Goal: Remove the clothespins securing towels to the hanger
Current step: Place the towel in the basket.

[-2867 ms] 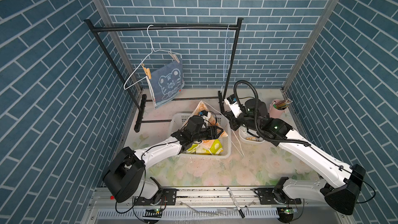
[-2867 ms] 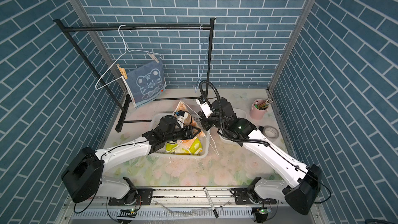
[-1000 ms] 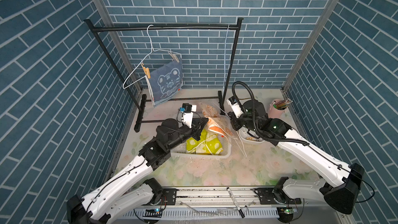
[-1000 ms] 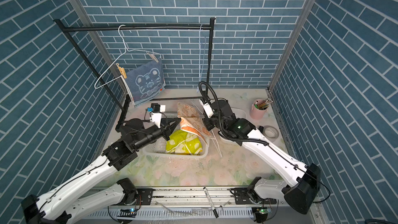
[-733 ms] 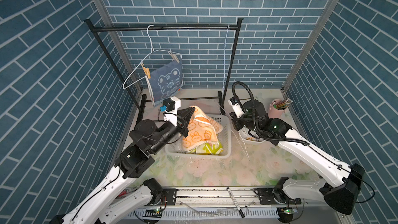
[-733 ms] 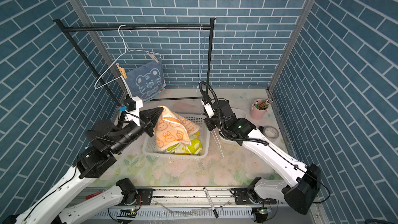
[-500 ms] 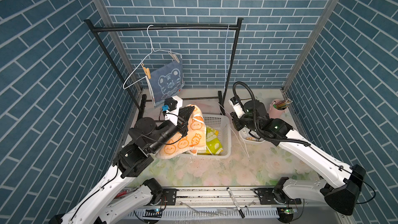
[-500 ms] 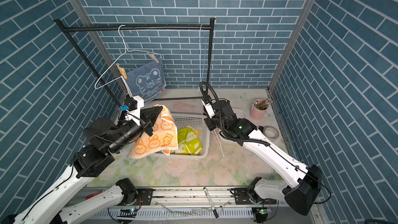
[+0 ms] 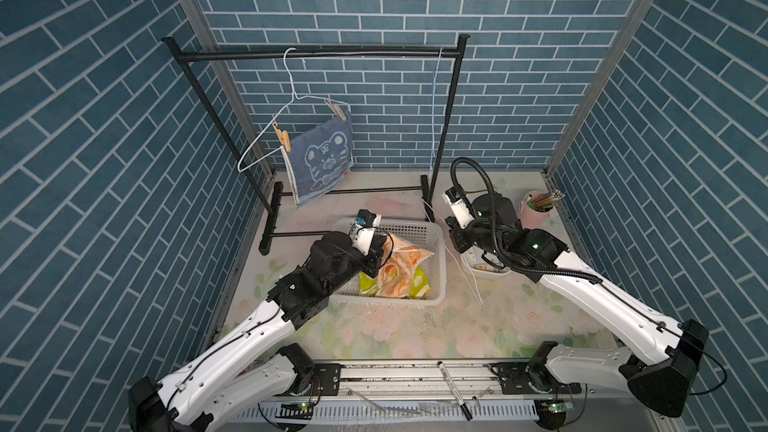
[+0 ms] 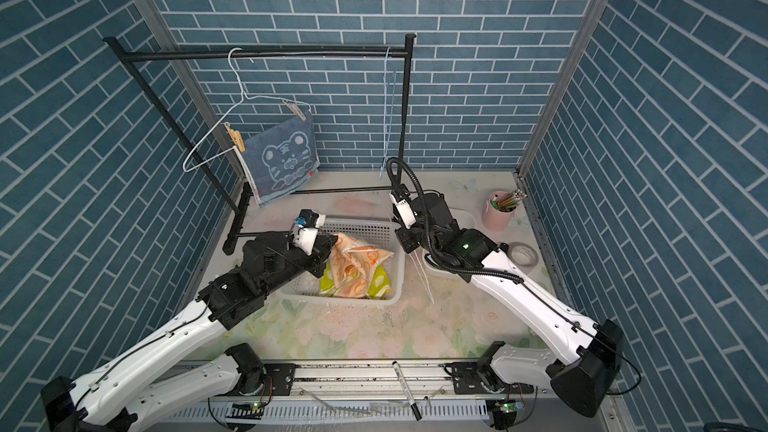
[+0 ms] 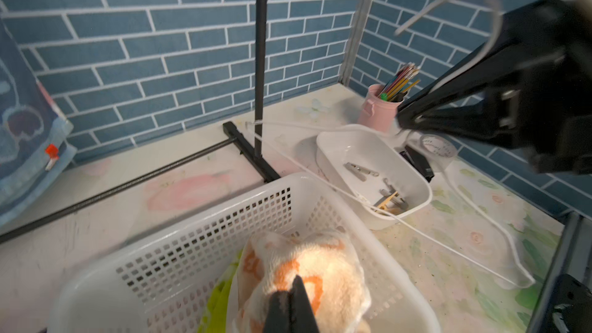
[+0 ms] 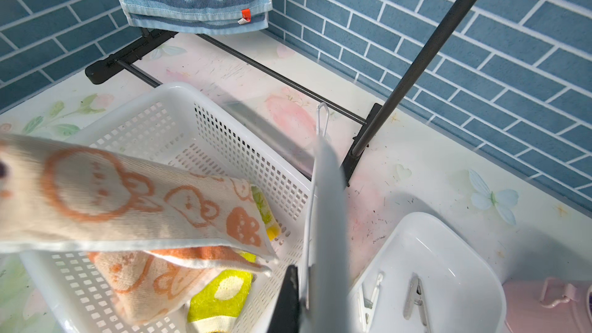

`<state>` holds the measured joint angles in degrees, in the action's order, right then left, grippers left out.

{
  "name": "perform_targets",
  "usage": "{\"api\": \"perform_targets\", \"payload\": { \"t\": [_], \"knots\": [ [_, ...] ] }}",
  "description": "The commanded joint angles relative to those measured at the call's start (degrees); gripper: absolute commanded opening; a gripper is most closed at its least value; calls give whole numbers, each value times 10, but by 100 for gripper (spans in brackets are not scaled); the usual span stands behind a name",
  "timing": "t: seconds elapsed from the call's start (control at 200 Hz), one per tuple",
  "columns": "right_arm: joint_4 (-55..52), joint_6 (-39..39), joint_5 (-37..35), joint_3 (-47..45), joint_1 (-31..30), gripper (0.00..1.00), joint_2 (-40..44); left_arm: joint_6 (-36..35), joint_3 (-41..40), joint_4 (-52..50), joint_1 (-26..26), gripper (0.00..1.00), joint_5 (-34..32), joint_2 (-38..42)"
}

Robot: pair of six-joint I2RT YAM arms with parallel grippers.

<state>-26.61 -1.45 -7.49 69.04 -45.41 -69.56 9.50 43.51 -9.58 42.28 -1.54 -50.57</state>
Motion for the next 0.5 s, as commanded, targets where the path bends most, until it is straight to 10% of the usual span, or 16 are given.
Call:
{"api": "perform_targets", "payload": {
  "t": [0.0,0.275,0.495],
  "knots": [
    [-2,6,8,8,2,0,23,66,-30,-8,-1,0,-64,16],
    [-3,-4,30,12,2,0,31,104,-12,-156,-25,10,-212,42],
    [-11,-19,71,16,4,0,44,35,51,-199,-35,48,-216,48]
  ]
}}
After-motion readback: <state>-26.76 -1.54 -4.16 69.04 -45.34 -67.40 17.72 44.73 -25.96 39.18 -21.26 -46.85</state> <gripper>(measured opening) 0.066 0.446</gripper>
